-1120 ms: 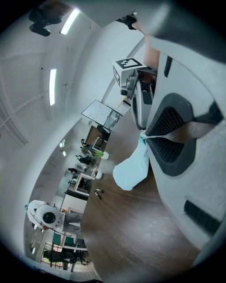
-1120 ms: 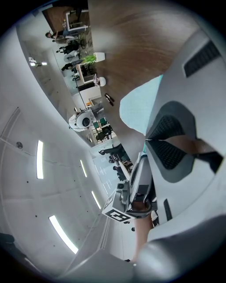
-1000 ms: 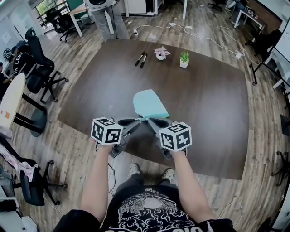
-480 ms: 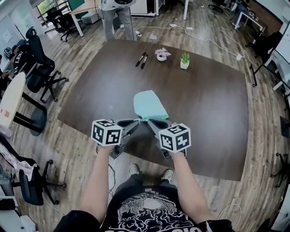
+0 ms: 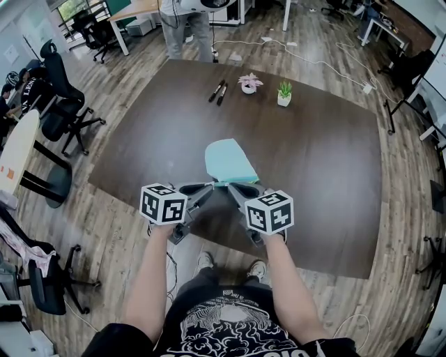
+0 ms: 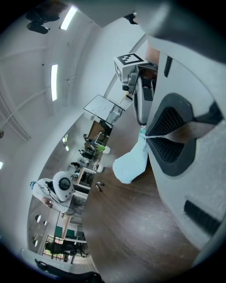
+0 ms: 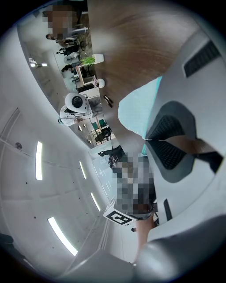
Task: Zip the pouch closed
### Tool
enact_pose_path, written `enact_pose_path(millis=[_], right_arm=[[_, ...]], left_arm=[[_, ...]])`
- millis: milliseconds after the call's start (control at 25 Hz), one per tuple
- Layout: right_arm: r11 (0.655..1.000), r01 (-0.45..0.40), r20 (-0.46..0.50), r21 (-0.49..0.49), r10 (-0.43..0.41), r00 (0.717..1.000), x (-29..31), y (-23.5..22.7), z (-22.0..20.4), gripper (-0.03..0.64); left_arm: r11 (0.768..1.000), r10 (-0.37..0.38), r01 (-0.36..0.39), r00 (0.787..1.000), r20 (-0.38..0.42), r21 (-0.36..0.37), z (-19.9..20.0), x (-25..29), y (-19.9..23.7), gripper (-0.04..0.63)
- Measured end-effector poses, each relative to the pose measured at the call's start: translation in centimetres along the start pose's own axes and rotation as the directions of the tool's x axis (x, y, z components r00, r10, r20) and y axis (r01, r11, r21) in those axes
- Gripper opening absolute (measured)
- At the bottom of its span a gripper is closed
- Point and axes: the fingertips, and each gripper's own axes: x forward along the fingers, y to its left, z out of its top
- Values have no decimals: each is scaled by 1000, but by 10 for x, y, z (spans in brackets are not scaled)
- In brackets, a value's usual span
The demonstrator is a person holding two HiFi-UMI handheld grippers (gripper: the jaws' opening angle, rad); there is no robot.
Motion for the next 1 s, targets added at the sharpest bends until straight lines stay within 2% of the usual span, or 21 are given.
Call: enact_pose_path(millis=[1000], right_arm=[[1000, 4, -3, -1, -4, 1000, 1, 1, 0, 2]], left_arm=[[996, 77, -75, 996, 43, -43, 0, -10, 17, 23]])
